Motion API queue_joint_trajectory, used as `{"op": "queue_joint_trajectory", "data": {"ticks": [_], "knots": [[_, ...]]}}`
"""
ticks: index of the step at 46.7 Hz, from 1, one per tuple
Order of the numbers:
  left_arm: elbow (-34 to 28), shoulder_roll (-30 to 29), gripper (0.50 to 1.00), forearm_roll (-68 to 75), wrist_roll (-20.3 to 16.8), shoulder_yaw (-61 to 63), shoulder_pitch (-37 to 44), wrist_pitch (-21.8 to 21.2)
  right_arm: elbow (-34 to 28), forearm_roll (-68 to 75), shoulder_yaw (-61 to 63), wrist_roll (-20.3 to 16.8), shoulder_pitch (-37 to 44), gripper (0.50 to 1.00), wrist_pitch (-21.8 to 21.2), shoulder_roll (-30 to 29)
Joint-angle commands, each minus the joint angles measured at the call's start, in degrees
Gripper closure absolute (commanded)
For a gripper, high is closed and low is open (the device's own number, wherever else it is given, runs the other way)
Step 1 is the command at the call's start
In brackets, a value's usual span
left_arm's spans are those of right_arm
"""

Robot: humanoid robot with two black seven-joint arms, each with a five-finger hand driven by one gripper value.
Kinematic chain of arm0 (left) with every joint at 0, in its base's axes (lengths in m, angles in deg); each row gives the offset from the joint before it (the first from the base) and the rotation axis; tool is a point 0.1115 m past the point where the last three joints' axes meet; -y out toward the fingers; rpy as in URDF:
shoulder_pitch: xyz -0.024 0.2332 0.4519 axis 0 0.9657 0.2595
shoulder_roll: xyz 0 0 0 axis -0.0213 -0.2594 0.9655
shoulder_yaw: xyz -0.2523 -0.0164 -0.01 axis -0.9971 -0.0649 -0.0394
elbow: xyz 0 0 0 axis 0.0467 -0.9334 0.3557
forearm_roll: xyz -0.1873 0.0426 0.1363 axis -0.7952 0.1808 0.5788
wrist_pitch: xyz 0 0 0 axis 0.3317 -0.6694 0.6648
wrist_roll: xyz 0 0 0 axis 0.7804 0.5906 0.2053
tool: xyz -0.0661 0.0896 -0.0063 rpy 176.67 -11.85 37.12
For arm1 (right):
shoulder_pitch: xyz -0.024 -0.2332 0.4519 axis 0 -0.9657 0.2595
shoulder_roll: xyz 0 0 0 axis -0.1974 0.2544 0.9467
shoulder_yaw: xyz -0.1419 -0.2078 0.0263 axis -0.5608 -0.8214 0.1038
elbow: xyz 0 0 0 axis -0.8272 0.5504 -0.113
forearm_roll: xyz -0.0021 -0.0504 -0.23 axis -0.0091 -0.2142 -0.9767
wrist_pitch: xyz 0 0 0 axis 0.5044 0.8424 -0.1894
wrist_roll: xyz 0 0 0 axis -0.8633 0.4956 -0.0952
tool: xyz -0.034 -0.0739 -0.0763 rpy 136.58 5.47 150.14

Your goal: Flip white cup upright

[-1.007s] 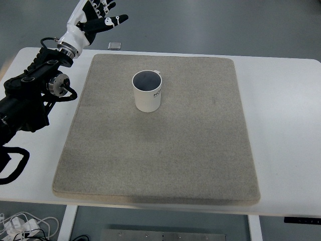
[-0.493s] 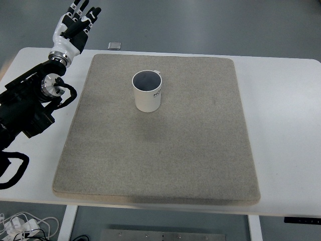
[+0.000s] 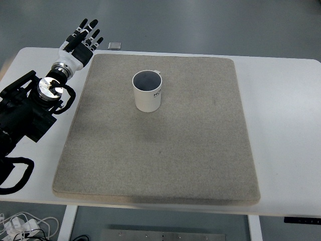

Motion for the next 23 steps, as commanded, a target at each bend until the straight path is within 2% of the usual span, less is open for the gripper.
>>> {"op": "queue_joint_trajectory", "data": {"ticks": [1,23], "knots": [[-0.46,0.87,0.506,-0.19,0.01,-1.46,0.33,1.33,0.00,0.00,0.09,0.00,-0.03,0.548,0.00,0.00],[-1.17,1.83,0.506,-0.28,0.01,-2.07,0.42,2.03,0.00,0.09,0.09,-0.09,0.06,0.548,-0.26,0.00]]}}
